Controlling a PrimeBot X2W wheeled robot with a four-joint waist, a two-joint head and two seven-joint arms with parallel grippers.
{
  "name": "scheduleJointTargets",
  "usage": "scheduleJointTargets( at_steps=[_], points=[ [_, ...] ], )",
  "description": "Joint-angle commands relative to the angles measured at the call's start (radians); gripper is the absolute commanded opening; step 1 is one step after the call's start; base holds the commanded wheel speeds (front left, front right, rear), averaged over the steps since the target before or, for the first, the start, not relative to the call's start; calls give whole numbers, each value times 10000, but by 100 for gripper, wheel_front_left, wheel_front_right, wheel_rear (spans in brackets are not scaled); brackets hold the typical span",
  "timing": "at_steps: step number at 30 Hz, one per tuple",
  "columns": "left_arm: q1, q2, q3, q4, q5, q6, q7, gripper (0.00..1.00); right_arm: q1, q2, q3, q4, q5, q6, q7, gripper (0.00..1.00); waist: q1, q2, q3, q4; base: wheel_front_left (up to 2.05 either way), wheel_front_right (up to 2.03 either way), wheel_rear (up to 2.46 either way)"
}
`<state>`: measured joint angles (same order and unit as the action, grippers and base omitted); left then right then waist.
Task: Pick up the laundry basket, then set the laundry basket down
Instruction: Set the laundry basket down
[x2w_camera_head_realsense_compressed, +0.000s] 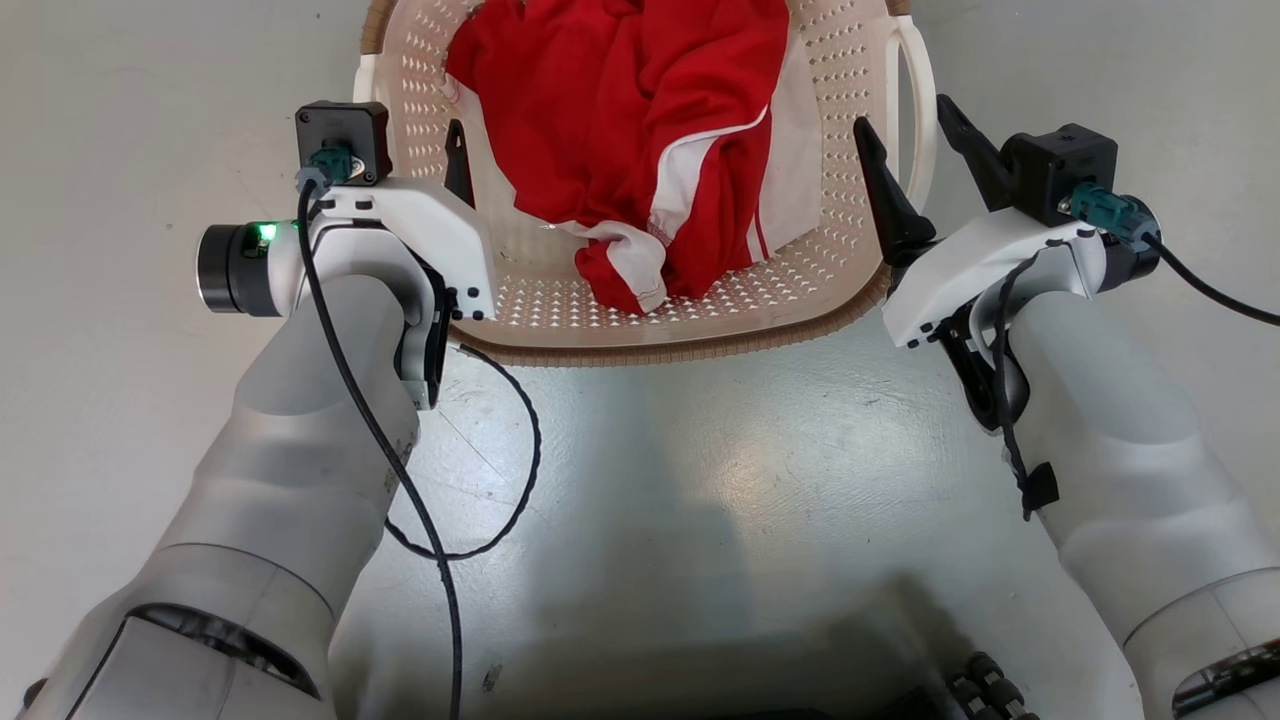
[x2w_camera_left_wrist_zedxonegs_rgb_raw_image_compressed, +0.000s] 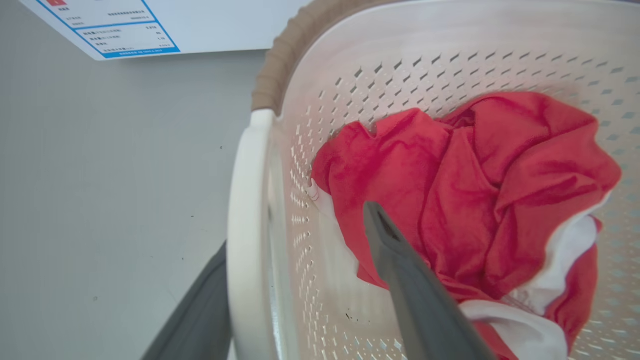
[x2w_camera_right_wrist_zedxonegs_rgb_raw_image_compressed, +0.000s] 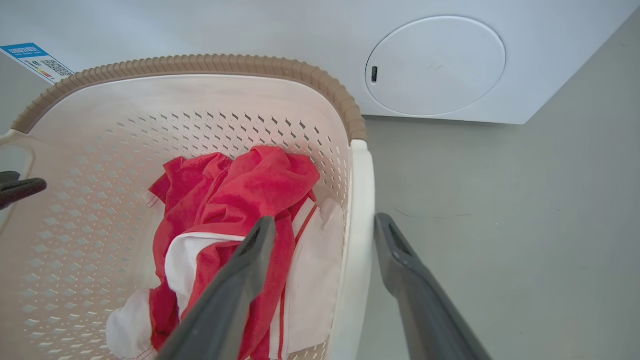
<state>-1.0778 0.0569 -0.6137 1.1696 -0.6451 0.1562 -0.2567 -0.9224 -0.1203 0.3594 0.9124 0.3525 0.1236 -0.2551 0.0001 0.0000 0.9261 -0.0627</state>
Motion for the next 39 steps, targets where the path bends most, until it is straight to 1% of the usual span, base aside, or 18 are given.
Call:
scheduleJointTargets(
  at_steps=[1, 19, 39],
  points=[
    [226, 133, 178, -65, 122, -74, -51, 100, 503, 242, 126, -181, -121, 71, -66, 100, 0, 0, -2, -4, 0, 0, 0],
    [265, 173, 519, -66, 419, -93, -51, 100, 493, 136, -236, -237, -321, 71, -66, 100, 0, 0, -103, -86, 0, 0, 0],
    [523, 103, 832, 275, 507, -182, -51, 100, 741, 86, -508, -169, -454, 71, -66, 100, 0, 0, -715, 2, 0, 0, 0]
  ],
)
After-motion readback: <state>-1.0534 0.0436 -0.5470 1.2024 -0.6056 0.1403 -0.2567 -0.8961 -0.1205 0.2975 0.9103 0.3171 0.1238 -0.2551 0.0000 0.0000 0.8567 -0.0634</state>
